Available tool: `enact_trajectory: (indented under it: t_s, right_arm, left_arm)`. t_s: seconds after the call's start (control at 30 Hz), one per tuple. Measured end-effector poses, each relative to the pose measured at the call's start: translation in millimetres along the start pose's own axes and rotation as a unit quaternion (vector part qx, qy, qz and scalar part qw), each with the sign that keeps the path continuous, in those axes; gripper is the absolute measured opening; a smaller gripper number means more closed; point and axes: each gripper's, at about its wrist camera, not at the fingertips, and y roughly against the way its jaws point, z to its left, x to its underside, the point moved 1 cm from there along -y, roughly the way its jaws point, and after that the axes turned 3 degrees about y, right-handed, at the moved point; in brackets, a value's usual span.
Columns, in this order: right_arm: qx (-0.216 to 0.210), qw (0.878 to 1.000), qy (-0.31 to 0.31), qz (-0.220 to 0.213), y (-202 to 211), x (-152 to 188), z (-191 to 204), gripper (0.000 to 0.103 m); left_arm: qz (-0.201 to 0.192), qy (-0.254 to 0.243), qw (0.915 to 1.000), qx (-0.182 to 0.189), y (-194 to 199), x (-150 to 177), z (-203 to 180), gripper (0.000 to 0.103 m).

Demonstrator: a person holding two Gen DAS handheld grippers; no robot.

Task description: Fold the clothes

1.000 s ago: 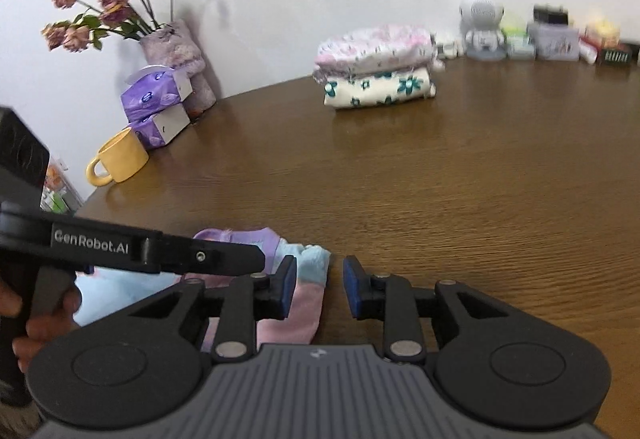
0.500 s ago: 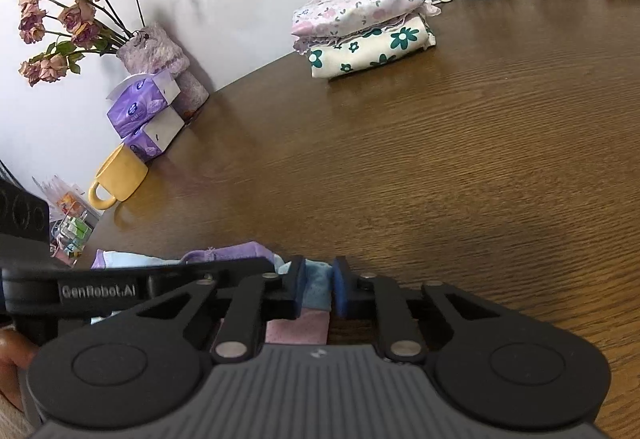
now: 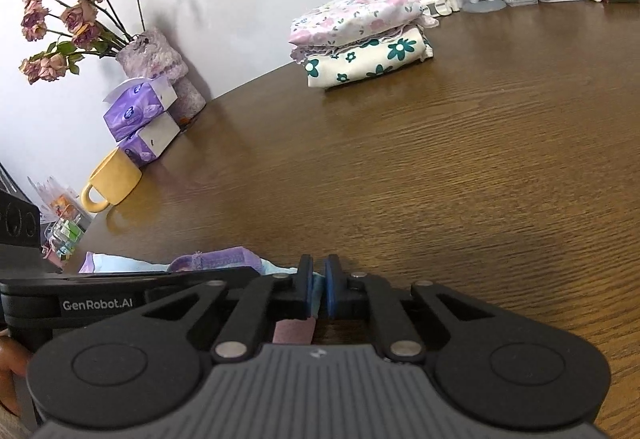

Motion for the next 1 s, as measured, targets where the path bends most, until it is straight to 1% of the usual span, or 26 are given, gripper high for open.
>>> enact_trajectory:
  t_s: [0.03, 0.1, 0.2, 0.27, 0.4, 0.47, 0.5, 0.57, 0.6, 0.63, 0.7, 0.77, 0.83, 0.93, 1.0]
  right_arm:
    - [-0.003, 1.0, -0.005, -0.004, 2.0, 0.6, -1.1, 0.01]
    - [-0.003, 1.0, -0.008, -0.016, 8.7, 2.4, -2.1, 0.011]
    - [0.012, 0.999, 0.015, -0.037, 19.9, 3.9, 3.9, 0.011]
    - [0.001, 0.999, 0.022, -0.035, 20.1, 4.5, 8.0, 0.011]
    - [0.012, 0.999, 0.043, -0.013, 9.9, 8.9, 12.7, 0.011]
    - [0.017, 0.999, 0.047, -0.009, 7.6, 11.0, 13.4, 0.011]
    - [0.017, 0.999, 0.048, -0.01, 7.7, 11.7, 13.6, 0.01]
    - [0.012, 0.999, 0.042, -0.024, 14.6, 12.1, 13.5, 0.011]
    - [0.01, 0.999, 0.039, -0.031, 18.1, 12.2, 13.5, 0.011]
    - [0.008, 0.998, 0.038, -0.042, 23.1, 12.2, 13.8, 0.011]
    - [0.009, 0.997, 0.036, -0.061, 35.2, 13.2, 14.0, 0.011]
    - [0.01, 0.997, 0.031, -0.071, 44.3, 16.9, 14.2, 0.015]
    - [0.01, 0.997, 0.035, -0.067, 49.3, 23.4, 17.5, 0.017]
    - [0.014, 0.997, 0.045, -0.059, 53.3, 33.6, 23.5, 0.02]
    - [0.019, 0.997, 0.049, -0.056, 55.5, 39.3, 26.1, 0.02]
  left_arm:
    - [0.0, 0.005, 1.0, 0.005, 2.1, -0.1, 0.4, 0.008]
    - [-0.002, 0.002, 0.9999, 0.009, 4.5, -0.6, -1.6, 0.009]
    - [0.002, -0.002, 1.0, 0.008, 1.5, -0.4, -3.7, 0.009]
    - [0.004, -0.007, 1.0, 0.001, -2.4, 1.9, -3.9, 0.009]
    - [-0.002, -0.009, 0.9999, -0.01, -0.3, 2.6, -2.1, 0.007]
    - [-0.004, -0.004, 1.0, -0.006, 3.0, 2.5, -0.4, 0.007]
    - [-0.004, 0.0, 1.0, -0.001, 5.9, 2.3, 0.2, 0.01]
    - [-0.011, -0.003, 0.9999, 0.011, 15.6, 2.6, -0.8, 0.013]
    - [-0.015, -0.005, 0.9998, 0.016, 21.2, 3.3, -1.9, 0.017]
    - [-0.016, -0.008, 0.9996, 0.021, 26.3, 4.1, -2.8, 0.024]
    - [-0.009, -0.008, 0.9992, 0.037, 32.2, 7.1, -5.7, 0.029]
    - [0.001, -0.017, 0.9985, 0.052, 35.6, 12.8, -10.7, 0.029]
    - [0.012, -0.035, 0.9975, 0.06, 37.5, 20.0, -17.2, 0.028]
    - [0.023, -0.063, 0.9963, 0.053, 36.1, 30.8, -27.3, 0.028]
    - [0.028, -0.074, 0.996, 0.043, 32.6, 36.4, -30.9, 0.027]
